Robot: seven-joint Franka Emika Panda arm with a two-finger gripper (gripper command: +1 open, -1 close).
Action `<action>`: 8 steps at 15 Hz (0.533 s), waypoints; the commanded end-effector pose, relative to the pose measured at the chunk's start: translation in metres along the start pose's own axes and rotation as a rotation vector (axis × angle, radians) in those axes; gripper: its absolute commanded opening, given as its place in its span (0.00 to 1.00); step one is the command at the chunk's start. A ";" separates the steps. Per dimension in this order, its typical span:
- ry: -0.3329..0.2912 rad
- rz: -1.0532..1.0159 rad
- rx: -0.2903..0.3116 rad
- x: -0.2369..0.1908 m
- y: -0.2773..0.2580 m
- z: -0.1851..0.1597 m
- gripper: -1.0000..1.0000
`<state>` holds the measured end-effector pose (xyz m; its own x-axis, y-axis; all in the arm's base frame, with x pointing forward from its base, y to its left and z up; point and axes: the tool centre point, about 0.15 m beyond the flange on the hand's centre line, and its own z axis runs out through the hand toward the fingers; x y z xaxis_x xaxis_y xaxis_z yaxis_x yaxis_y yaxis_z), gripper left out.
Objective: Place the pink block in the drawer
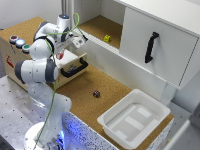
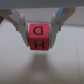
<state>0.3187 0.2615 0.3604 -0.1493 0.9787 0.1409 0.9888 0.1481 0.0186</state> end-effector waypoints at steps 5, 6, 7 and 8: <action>-0.024 0.075 0.011 -0.001 0.032 0.025 0.00; -0.025 0.072 0.004 0.001 0.035 0.022 1.00; -0.027 0.068 0.000 0.003 0.037 0.019 1.00; -0.026 0.069 -0.005 0.003 0.038 0.017 1.00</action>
